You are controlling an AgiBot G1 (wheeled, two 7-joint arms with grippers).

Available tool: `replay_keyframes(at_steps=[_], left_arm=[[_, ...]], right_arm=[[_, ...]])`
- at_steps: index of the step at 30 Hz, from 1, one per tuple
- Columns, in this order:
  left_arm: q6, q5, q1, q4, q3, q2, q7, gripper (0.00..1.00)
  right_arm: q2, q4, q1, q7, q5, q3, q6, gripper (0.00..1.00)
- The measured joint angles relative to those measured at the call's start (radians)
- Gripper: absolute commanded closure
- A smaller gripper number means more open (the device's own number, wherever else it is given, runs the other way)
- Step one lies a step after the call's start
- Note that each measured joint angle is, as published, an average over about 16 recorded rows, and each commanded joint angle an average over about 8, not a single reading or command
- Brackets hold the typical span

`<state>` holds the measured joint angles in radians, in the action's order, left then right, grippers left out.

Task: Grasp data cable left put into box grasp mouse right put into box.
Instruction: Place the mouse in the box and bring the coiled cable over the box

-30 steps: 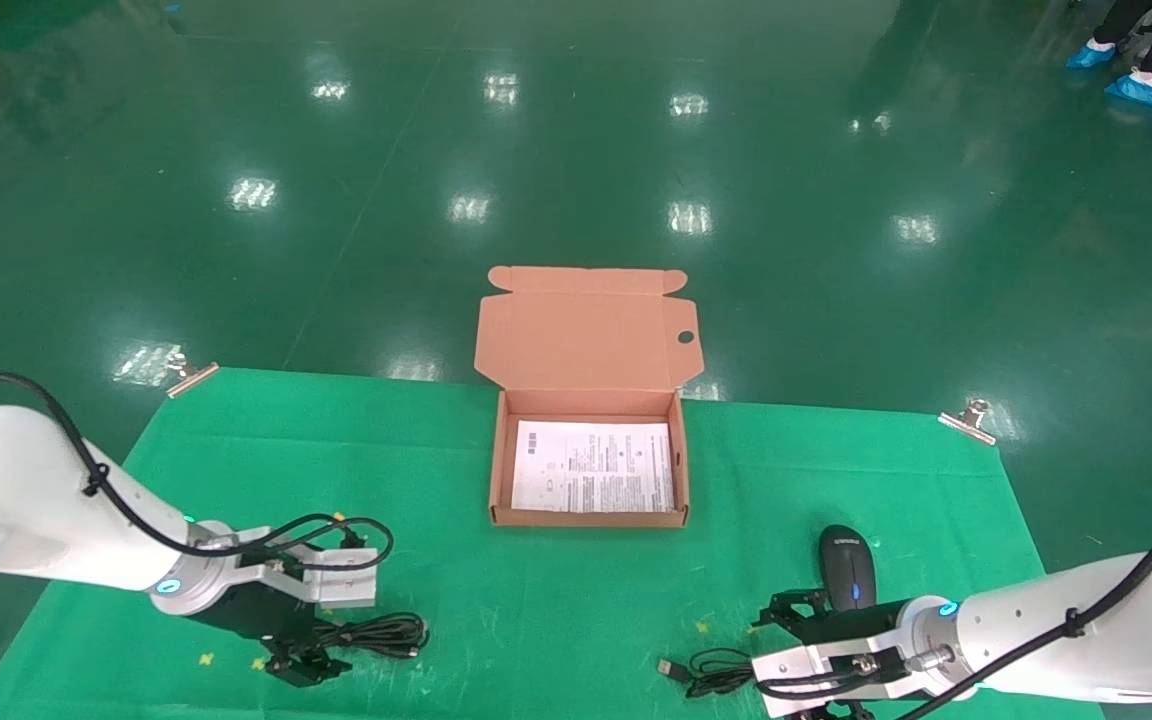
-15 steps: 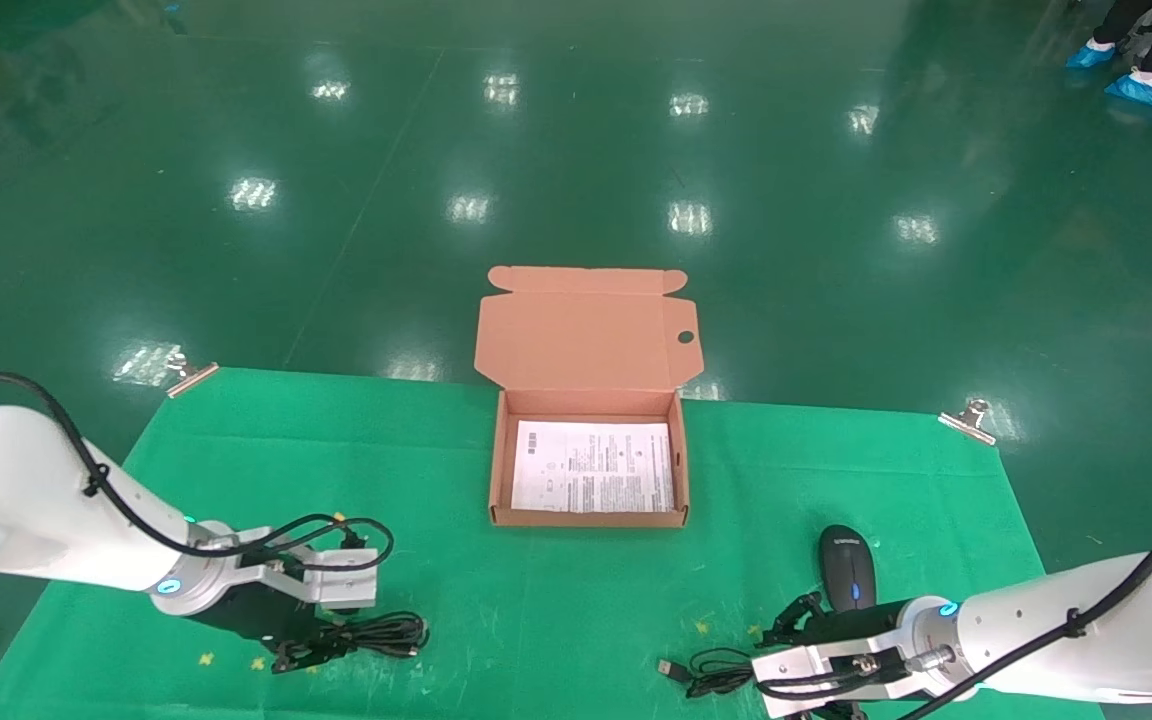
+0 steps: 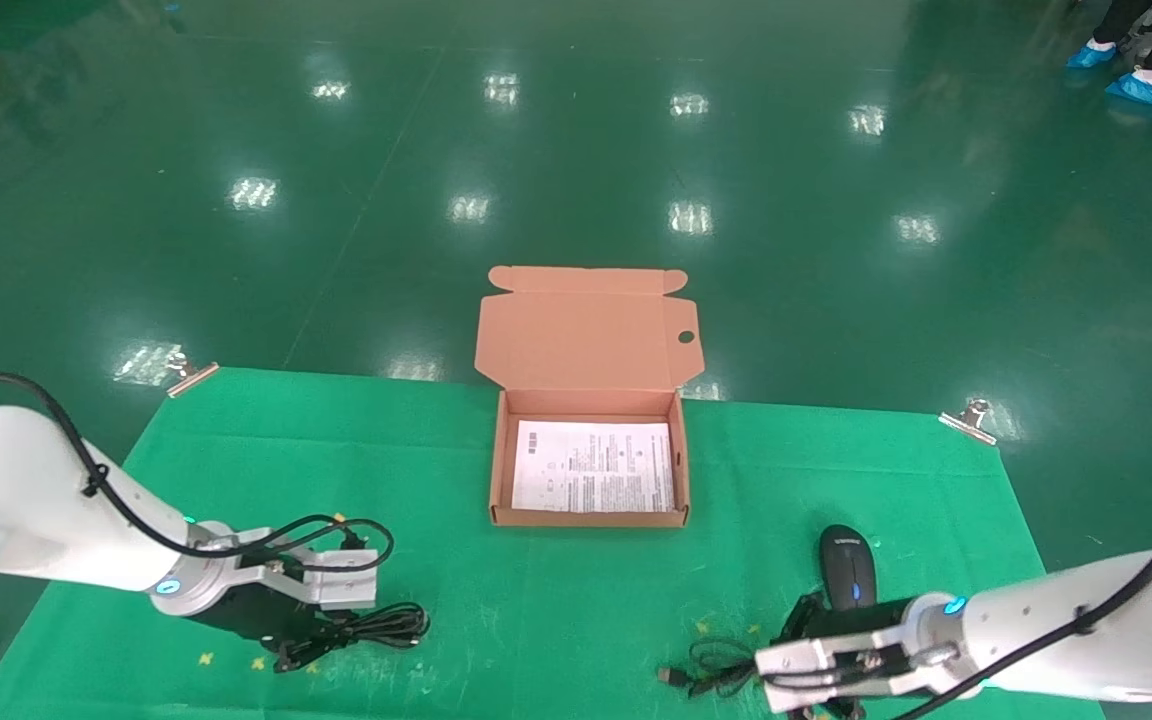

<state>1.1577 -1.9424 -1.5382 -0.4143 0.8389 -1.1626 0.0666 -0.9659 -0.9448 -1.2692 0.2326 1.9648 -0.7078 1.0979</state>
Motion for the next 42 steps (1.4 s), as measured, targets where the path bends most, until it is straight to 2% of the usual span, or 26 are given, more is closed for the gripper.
replay_keyframes(at_steps=[9, 15, 22, 30, 36, 42], left_arm=[[0.005, 0.021, -0.083, -0.129, -0.032, 0.055, -0.002, 1.0], [-0.024, 0.019, -0.14, -0.243, -0.053, 0.074, -0.035, 1.0], [-0.09, -0.01, -0.186, -0.334, -0.065, 0.058, -0.076, 1.0], [-0.166, -0.054, -0.232, -0.365, -0.068, 0.027, -0.087, 1.0], [-0.197, -0.071, -0.259, -0.363, -0.072, 0.016, -0.089, 1.0], [-0.205, -0.083, -0.266, -0.357, -0.071, 0.017, -0.095, 1.0]], right_arm=[[0.093, -0.157, -0.088, -0.135, -0.032, 0.082, 0.007, 1.0], [0.097, -0.23, -0.181, -0.202, -0.039, 0.131, -0.019, 1.0], [0.0, -0.199, -0.301, -0.207, -0.049, 0.157, -0.075, 1.0], [-0.143, -0.072, -0.419, -0.14, -0.079, 0.163, -0.129, 1.0], [-0.213, 0.012, -0.478, -0.085, -0.095, 0.157, -0.14, 1.0], [-0.245, 0.053, -0.5, -0.049, -0.102, 0.147, -0.131, 1.0]])
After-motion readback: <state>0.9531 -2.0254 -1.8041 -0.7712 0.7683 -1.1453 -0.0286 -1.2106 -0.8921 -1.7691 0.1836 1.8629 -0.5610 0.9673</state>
